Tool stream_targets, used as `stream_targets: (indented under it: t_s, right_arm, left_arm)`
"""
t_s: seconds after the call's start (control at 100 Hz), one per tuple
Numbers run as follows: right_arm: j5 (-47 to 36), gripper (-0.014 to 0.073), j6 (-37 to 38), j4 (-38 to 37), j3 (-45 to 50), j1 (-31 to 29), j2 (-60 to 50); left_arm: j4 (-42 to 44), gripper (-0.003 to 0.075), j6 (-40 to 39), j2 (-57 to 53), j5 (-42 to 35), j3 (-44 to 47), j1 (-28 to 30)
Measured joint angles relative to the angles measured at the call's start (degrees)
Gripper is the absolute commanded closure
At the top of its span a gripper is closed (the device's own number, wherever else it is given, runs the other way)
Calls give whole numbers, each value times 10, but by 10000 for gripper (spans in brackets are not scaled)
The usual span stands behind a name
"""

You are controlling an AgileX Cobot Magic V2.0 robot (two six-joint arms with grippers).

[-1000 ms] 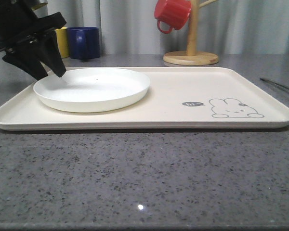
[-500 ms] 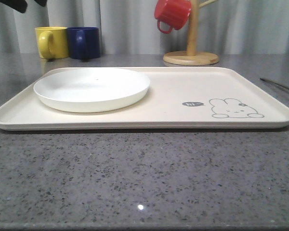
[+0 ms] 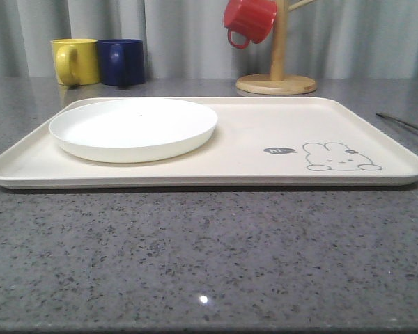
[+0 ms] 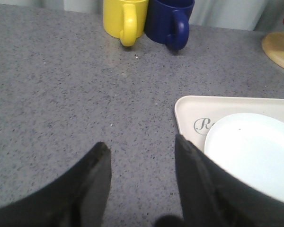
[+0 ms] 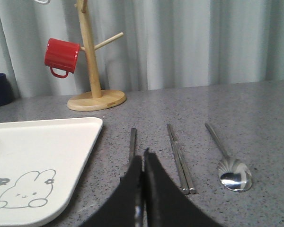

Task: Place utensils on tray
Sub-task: 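Move the right gripper above the steel fork on the table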

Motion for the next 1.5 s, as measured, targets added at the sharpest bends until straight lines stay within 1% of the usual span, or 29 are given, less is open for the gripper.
stream_targets:
  t_s: [0.23,0.37,0.43,0.51,0.63,0.82,0.95,1.08,1.16,1.25,1.32,1.42,1.5]
  right_arm:
    - [0,662,0,0,0,0,0]
    - [0,662,0,0,0,0,0]
    - [0,662,0,0,0,0,0]
    - [0,662,0,0,0,0,0]
    - [0,662,0,0,0,0,0]
    - [0,662,0,0,0,0,0]
    - [0,662,0,0,0,0,0]
    - [-17,662,0,0,0,0,0]
    - [-12,662,0,0,0,0,0]
    - [32,662,0,0,-21,0,0]
    - [79,662,0,0,-58,0,0]
    - [152,662,0,-5,-134,0,24]
    - [211,662,0,-8,-198,0,69]
  left_arm:
    - [0,404,0,-158,-71,128,1]
    - [0,422,0,-231,-88,173,1]
    - [0,468,0,-253,-90,183,1]
    - [0,559,0,-279,-91,191,1]
    - [-1,741,0,-300,-93,204,1]
    - [-1,739,1,-307,-94,219,1]
    - [-2,739,1,-307,-95,219,1]
    - [-4,739,1,-307,-96,219,1]
    - [-4,739,1,-307,-96,219,1]
    - [-4,739,1,-307,-96,219,1]
    - [-4,739,1,-307,-96,219,1]
    - [-4,739,2,-307,-96,219,1]
    - [-4,739,2,-307,-97,219,1]
